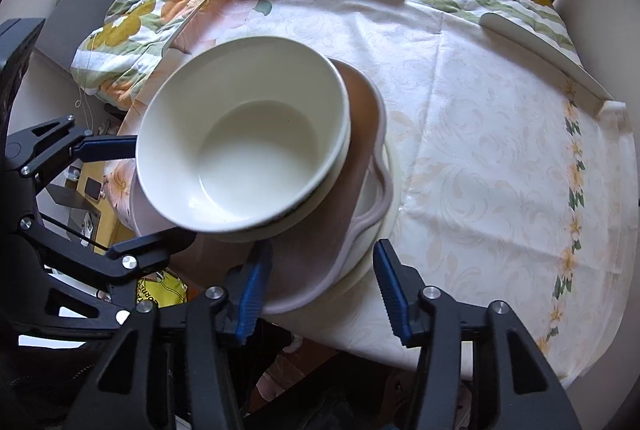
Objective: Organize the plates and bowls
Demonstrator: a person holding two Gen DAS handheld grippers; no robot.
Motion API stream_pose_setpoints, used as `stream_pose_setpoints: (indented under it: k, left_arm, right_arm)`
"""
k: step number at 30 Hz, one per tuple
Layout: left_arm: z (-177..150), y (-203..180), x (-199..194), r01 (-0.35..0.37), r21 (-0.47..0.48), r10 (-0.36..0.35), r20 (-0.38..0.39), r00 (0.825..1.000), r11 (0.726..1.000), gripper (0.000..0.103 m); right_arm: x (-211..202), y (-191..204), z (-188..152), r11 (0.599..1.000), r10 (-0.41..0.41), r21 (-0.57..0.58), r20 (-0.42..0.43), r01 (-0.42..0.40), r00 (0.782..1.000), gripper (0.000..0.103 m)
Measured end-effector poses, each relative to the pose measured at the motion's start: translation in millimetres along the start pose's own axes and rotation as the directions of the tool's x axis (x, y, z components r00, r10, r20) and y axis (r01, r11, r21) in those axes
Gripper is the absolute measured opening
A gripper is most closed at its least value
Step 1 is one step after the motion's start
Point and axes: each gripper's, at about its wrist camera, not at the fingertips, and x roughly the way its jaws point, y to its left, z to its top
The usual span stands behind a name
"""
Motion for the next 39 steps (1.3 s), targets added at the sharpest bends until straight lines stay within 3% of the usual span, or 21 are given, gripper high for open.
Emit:
stream_pose_setpoints:
  k: [5,9,14,17,18,19,20,21,22,24,26,30,34,37,39]
  left_arm:
    - [-8.8,3.1,-14.3,0.022,-0.037,-0.021,0.03,0.999,0.999,0.083]
    - [-18.0,0.8,-42.0,0.014,-0.086,-0.005,0.098,0.995,0.996,0.083]
    - [-29.1,-13.0,-101.8,0.0,-0.152,0.037,0.241,0.97,0.988,0.083]
    - [-36.6,-26.3,-149.0,-0.031,-0.188,0.097,0.353,0.93,0.982,0.083]
    - [-40.7,-31.3,-166.7,-0.033,-0.204,0.114,0.396,0.911,0.978,0.083]
    - [-45.4,-36.2,-184.1,-0.034,-0.223,0.132,0.439,0.889,0.974,0.085]
    - [-49.0,-39.3,-197.8,-0.037,-0.236,0.148,0.47,0.87,0.971,0.092]
    - [-54.6,-44.6,-213.5,-0.046,-0.255,0.173,0.507,0.845,0.966,0.097]
    - [-59.2,-48.5,-226.1,-0.054,-0.271,0.197,0.536,0.821,0.961,0.103]
    - [-72.2,-56.7,-250.7,-0.059,-0.302,0.237,0.598,0.766,0.952,0.103]
    - [-81.0,-61.7,-265.8,-0.063,-0.32,0.26,0.624,0.736,0.945,0.103]
    - [-96.3,-69.8,-286.4,-0.086,-0.347,0.31,0.665,0.679,0.934,0.103]
    - [-109.4,-74.6,-299.3,-0.081,-0.348,0.315,0.697,0.645,0.934,0.103]
    - [-116.8,-79.6,-305.5,-0.097,-0.344,0.327,0.712,0.622,0.934,0.103]
    - [-119.0,-81.7,-307.7,-0.097,-0.343,0.328,0.719,0.613,0.934,0.103]
  right_arm:
    - [-18.5,0.9,-8.3,0.999,-0.006,0.04,0.052,0.004,0.999,0.048]
    - [-42.6,3.3,-13.5,0.999,0.001,0.048,0.119,-0.007,0.993,0.048]
    - [-95.4,7.5,-24.8,1.0,-0.009,0.03,0.231,0.002,0.973,0.048]
    - [-139.8,7.3,-34.7,0.999,-0.038,0.026,0.328,0.031,0.944,0.048]
    - [-155.0,6.8,-38.2,0.999,-0.047,0.031,0.359,0.039,0.932,0.054]
    - [-170.4,5.5,-42.9,0.998,-0.063,0.045,0.396,0.049,0.916,0.062]
    - [-183.7,3.3,-47.2,0.997,-0.075,0.062,0.43,0.053,0.9,0.084]
    - [-197.0,0.8,-51.9,0.996,-0.082,0.079,0.464,0.051,0.882,0.098]
    - [-211.6,-0.9,-58.5,0.994,-0.09,0.096,0.499,0.048,0.862,0.1]
    - [-231.1,-3.0,-68.2,0.989,-0.128,0.129,0.541,0.068,0.831,0.101]
    - [-249.2,-3.0,-80.0,0.983,-0.163,0.162,0.593,0.081,0.789,0.101]
    - [-270.6,4.3,-98.3,0.977,-0.196,0.191,0.657,0.091,0.728,0.101]
    - [-284.4,15.0,-112.7,0.972,-0.226,0.207,0.701,0.111,0.676,0.101]
    - [-287.9,20.5,-119.2,0.968,-0.248,0.217,0.717,0.13,0.652,0.101]
    - [-288.2,21.3,-121.9,0.968,-0.246,0.22,0.721,0.122,0.648,0.101]
